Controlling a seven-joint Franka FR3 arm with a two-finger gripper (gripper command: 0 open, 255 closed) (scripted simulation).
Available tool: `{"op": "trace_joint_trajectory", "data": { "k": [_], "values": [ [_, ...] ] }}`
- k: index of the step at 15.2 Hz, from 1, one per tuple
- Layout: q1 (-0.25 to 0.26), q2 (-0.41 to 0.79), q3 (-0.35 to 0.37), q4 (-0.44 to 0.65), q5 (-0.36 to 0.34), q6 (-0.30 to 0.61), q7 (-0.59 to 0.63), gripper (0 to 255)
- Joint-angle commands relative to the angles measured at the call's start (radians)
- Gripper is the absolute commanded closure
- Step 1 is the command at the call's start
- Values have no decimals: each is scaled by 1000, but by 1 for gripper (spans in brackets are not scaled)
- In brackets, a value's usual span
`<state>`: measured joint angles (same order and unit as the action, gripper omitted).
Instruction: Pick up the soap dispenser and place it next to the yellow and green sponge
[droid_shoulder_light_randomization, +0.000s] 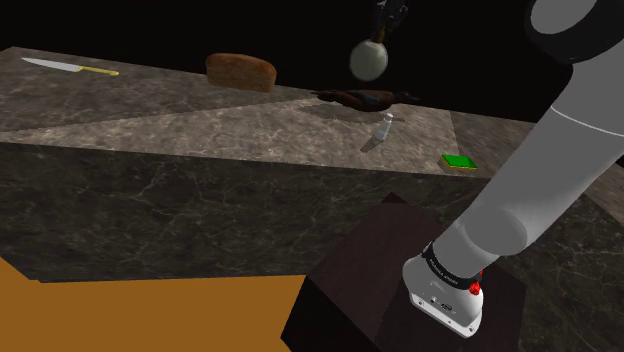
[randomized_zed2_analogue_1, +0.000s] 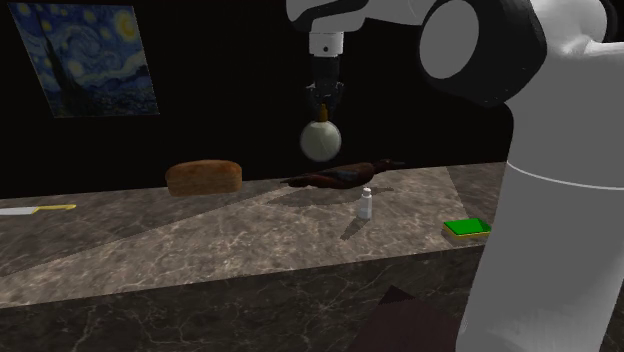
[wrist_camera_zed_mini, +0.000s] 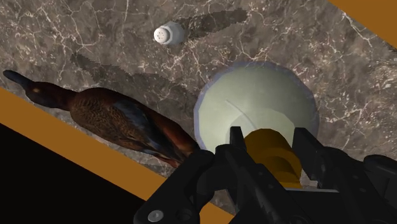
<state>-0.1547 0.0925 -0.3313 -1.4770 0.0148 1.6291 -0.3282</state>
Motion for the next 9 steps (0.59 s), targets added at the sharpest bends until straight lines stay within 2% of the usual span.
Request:
{"op": "trace_joint_trajectory", "data": {
  "k": [1,9],
  "values": [
    [-22,-31,-19,-45,-6,17,-43,255],
    [-108,-94,-102,-117,-16,31,-213,255]
  ]
}}
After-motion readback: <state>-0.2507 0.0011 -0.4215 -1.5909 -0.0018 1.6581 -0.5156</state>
